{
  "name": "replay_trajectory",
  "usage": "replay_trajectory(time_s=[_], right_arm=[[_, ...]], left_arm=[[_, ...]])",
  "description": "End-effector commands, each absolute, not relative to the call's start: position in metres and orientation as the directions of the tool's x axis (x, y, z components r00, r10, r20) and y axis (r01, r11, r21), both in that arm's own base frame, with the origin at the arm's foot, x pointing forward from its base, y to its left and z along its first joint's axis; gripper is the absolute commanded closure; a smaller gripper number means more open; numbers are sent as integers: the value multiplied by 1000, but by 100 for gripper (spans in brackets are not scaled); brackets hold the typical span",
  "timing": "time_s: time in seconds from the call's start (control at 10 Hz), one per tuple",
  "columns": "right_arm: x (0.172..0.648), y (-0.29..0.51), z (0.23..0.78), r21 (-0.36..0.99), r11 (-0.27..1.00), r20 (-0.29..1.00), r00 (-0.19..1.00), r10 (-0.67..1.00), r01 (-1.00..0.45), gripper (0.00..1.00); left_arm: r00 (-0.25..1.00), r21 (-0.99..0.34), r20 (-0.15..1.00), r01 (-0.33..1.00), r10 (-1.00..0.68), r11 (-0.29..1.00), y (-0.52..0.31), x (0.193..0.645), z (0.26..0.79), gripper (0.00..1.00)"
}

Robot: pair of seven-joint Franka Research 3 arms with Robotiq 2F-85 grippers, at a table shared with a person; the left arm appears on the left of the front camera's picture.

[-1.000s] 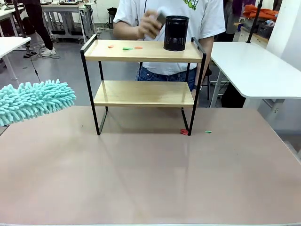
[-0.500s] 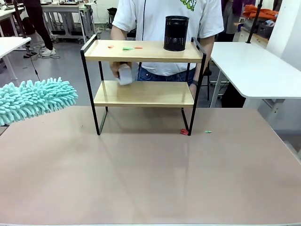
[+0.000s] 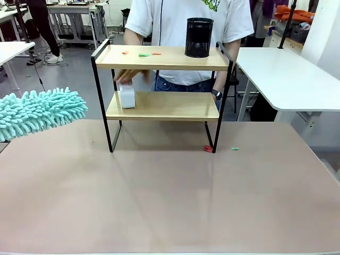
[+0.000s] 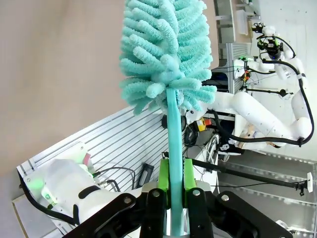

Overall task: Clean the shelf.
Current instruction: Clean the remaining tier of the Shelf with the Duster once objects are removed.

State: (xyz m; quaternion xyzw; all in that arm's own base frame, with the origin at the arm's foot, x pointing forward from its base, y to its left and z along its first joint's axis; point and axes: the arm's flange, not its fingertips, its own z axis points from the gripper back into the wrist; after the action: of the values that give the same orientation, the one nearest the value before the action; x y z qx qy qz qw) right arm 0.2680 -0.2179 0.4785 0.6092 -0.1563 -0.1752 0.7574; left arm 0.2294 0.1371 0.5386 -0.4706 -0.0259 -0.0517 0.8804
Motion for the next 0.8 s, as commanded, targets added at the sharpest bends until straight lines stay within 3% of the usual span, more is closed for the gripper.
replay_trajectory(time_s=[0.0,0.7], right_arm=[[270,-218,480,980,192,51,890,-454,42,0],[270,-218,480,980,192,51,890,-454,42,0]], left_arm=[[992,-837,107,129,-72,532,137,227,541,88],[992,-837,107,129,-72,532,137,227,541,88]])
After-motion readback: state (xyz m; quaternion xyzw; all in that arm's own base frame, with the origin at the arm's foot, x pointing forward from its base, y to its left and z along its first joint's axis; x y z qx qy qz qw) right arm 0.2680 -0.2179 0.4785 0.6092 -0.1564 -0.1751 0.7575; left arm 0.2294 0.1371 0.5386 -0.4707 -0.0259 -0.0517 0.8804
